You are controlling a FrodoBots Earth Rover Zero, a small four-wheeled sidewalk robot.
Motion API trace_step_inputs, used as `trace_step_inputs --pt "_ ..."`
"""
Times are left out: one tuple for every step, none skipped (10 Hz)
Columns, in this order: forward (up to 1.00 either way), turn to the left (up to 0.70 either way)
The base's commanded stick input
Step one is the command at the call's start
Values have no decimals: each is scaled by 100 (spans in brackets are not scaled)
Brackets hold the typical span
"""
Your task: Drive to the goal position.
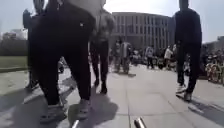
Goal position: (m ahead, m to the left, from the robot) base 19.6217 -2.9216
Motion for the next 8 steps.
trace_step_inputs --pt "85 1" --pt "85 1" --pt "85 -2" --pt "85 -8" --pt "85 -17" --pt "85 -24" --pt "85 -26" --pt "85 -27"
